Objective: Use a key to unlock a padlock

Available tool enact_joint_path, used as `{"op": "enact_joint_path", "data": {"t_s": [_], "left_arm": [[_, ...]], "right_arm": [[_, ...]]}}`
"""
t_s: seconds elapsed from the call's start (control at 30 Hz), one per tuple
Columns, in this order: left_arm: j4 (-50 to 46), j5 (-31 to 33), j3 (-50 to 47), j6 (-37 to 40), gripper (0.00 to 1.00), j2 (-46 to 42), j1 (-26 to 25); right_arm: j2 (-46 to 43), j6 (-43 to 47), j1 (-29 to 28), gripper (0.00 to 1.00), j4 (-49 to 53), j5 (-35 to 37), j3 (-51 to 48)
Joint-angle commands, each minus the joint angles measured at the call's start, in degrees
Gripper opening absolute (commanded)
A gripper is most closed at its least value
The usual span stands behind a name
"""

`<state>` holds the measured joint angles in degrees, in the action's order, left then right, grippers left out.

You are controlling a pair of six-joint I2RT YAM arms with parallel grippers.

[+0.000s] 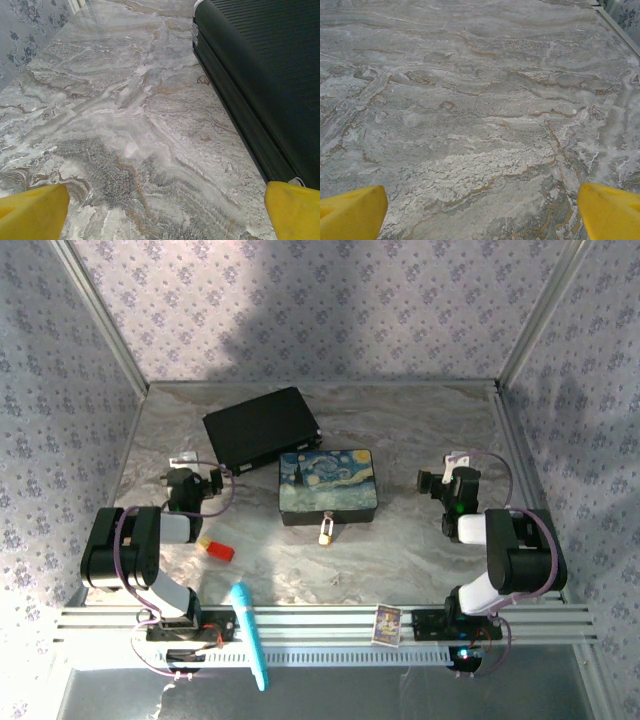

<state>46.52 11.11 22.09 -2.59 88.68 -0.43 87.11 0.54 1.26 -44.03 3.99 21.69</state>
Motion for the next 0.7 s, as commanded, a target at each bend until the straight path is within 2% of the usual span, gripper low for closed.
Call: {"op": "enact_joint_path", "data": {"t_s": [0.0, 0.2, 0.3, 0.4, 0.47, 0.53, 0.6, 0.67], "left_arm": [[1.38, -0.95, 1.03, -0.05, 1.00, -0.65, -0.10], [-3.53, -1.03, 1.64, -0.04, 1.00, -5.46, -0.04], [-9.06, 0.21, 1.47, -0.87, 1.00, -12.21, -0.11], [-19.96, 2.04, 3.31, -5.07, 1.00, -20.58, -0.10], [-30.66, 3.03, 6.28, -13.01, 1.00, -26.45, -0.08], [-40.48, 2.67, 8.95, -23.85, 1.00, -31.56, -0.03], [-45.81, -1.00, 9.47, -31.39, 1.00, -35.48, -0.02], [-48.43, -8.99, 9.34, -34.21, 1.00, -38.99, -0.09]], "right_arm": [[-0.03, 0.78, 0.40, 0.99, -1.56, -0.50, 1.03], [-5.25, 0.69, 0.72, 0.99, 5.02, -1.44, 2.61], [-10.68, 0.28, 0.76, 0.99, 9.56, -0.77, 2.75], [-17.04, -1.54, 0.78, 0.99, 17.88, -2.15, 4.41], [-21.98, -5.18, 0.89, 0.99, 27.06, -4.83, 7.13], [-25.80, -13.08, 1.13, 0.99, 37.62, -4.91, 10.55], [-27.84, -17.94, 2.16, 0.99, 45.30, -9.80, 13.06], [-28.76, -19.42, 2.18, 0.99, 51.15, -18.63, 14.83]]}}
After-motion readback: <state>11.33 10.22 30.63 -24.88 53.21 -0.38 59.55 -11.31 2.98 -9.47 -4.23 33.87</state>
